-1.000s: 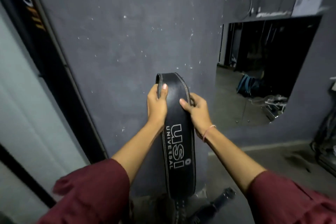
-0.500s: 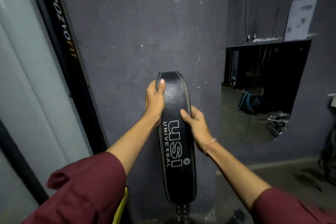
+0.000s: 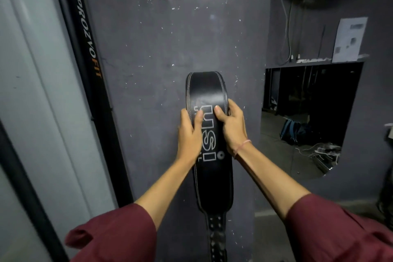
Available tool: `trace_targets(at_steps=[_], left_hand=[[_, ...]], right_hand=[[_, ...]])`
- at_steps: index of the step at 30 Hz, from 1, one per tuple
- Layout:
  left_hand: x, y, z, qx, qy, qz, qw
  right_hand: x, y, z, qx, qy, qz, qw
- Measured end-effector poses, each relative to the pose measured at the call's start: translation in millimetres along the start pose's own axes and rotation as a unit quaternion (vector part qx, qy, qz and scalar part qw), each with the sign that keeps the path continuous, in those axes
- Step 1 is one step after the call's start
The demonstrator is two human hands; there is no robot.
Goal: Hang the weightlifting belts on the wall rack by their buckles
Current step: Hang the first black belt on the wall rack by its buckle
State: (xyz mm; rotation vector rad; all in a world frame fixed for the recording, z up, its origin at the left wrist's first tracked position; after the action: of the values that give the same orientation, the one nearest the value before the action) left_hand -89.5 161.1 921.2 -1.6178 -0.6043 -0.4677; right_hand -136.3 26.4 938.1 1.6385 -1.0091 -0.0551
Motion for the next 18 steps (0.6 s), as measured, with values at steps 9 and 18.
trace_targets(at_steps=[9, 18], left_hand=[[16.0, -15.4, -1.4, -0.064, -0.063, 0.007, 0.996], [17.0, -13.4, -0.1, -0.052, -0.065, 0.001, 0.997]], right_hand=[[2.4, 0.1, 1.7, -0.02, 0.07, -0.006, 0.997], [-19.1, -21.7, 14.2, -0.011, 0.072, -0.04, 0.997]])
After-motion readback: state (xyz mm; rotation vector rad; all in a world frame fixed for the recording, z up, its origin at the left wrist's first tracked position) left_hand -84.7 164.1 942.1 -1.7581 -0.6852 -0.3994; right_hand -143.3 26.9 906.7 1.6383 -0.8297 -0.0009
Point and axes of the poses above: each hand's wrist, its own x-axis towards the middle knuckle, its own z-axis out of the back of the hand, y = z × x, the point moved 9 cm from there along x, towards the middle knuckle, and after that the axes turned 12 degrees about -y, right-handed, at the moved point
